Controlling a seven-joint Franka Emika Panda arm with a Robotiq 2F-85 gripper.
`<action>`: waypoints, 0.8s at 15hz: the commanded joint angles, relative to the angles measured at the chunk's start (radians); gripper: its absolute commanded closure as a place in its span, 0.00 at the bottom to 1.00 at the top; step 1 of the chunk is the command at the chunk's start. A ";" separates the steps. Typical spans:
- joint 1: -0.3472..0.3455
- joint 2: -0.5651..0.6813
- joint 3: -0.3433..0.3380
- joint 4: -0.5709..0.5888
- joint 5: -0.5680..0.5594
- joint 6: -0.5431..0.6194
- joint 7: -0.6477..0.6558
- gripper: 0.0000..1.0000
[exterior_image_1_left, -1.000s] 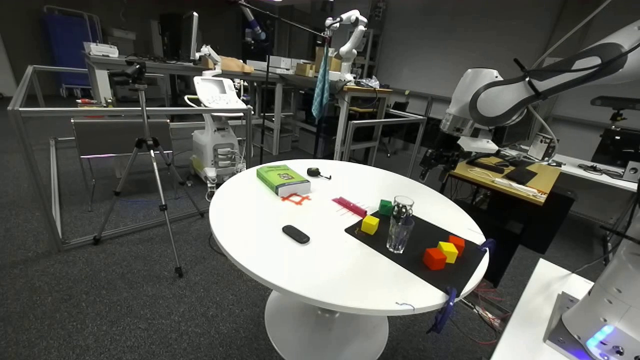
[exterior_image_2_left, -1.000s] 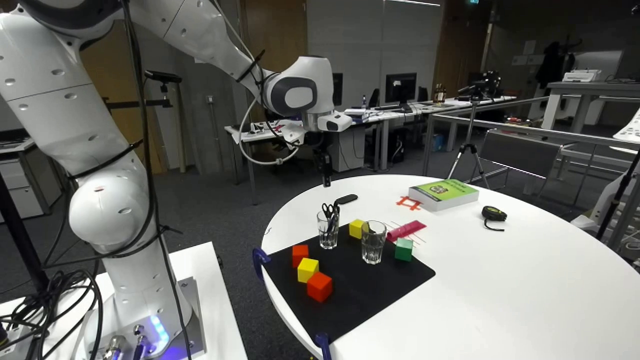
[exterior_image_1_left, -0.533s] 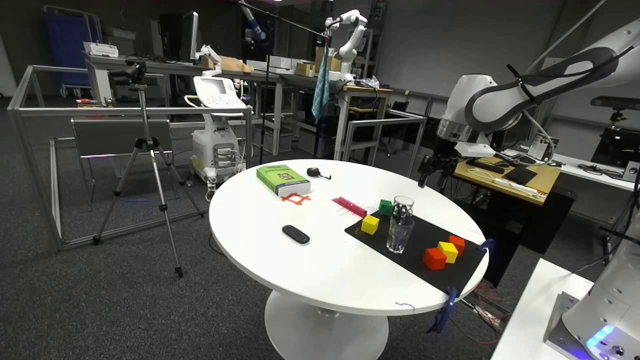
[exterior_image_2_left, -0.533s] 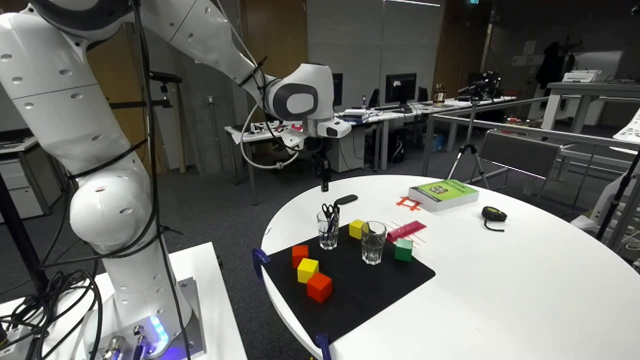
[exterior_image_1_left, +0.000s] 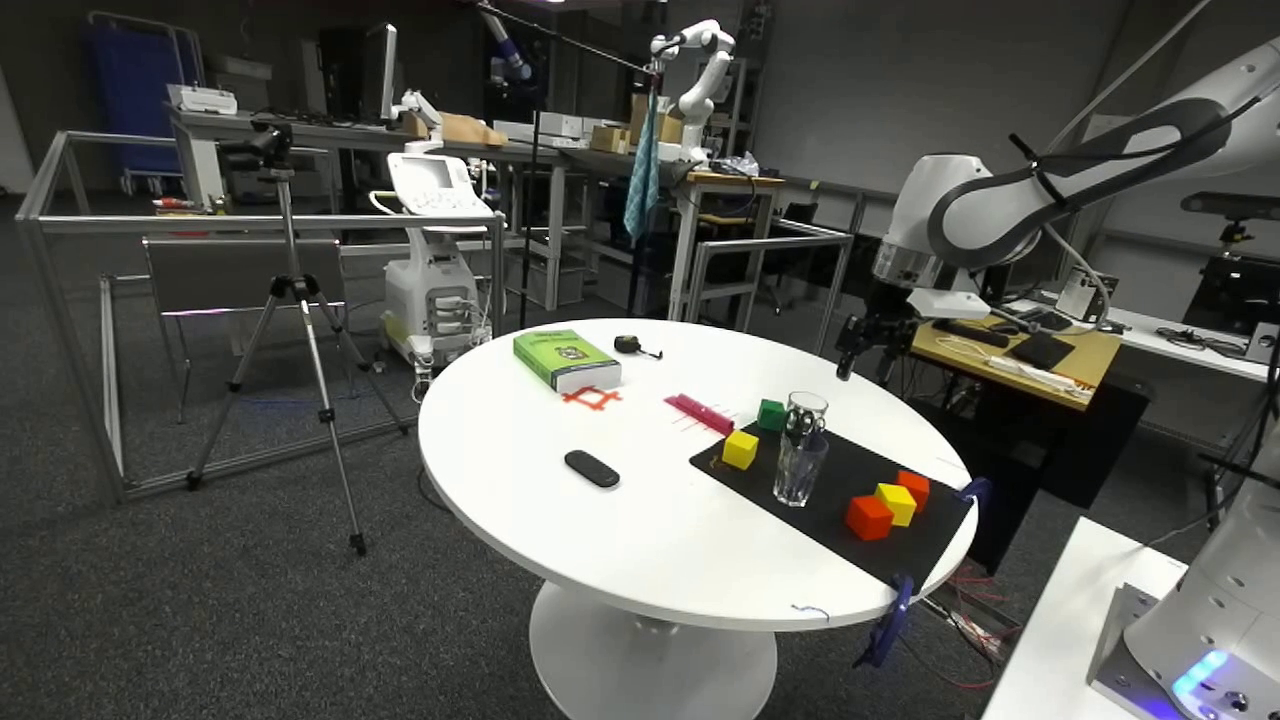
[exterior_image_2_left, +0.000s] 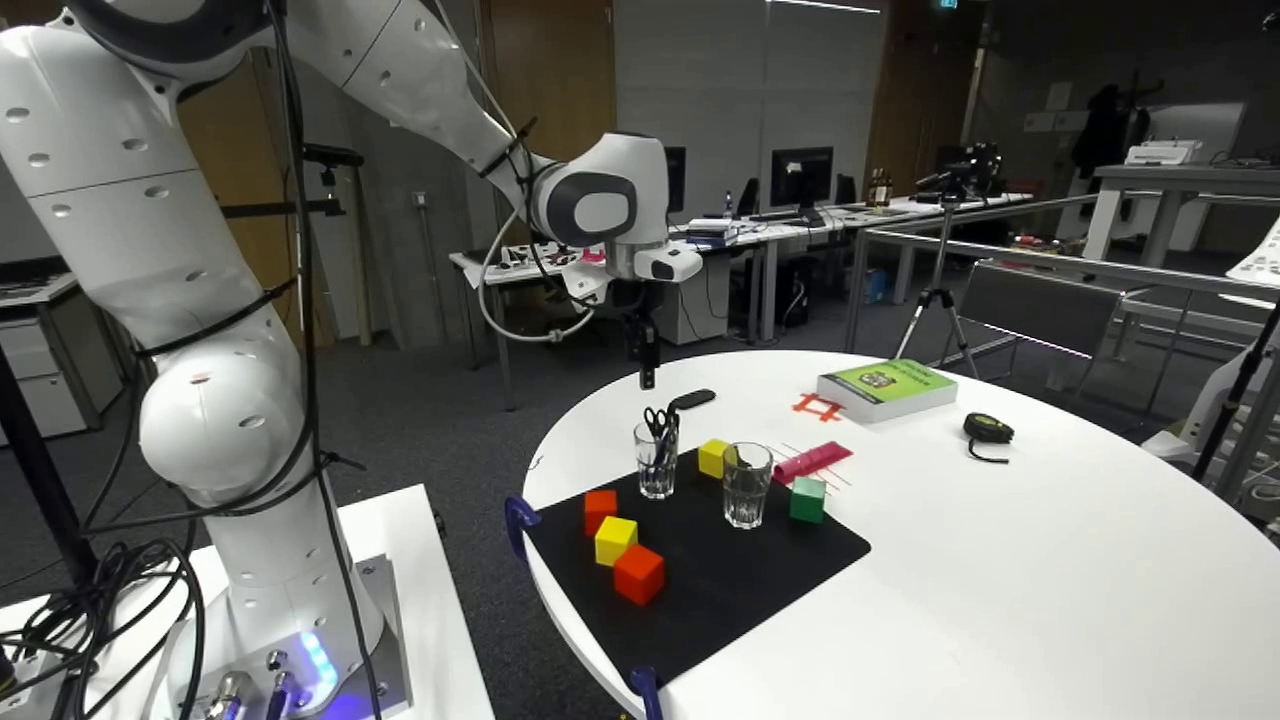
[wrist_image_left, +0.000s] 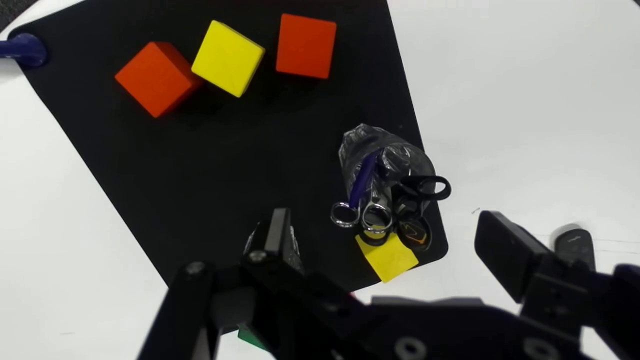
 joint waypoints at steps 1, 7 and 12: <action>-0.002 0.043 0.006 0.014 0.000 0.036 0.062 0.00; 0.010 0.118 0.009 0.053 -0.012 0.062 0.120 0.00; 0.021 0.172 0.009 0.094 -0.029 0.066 0.161 0.00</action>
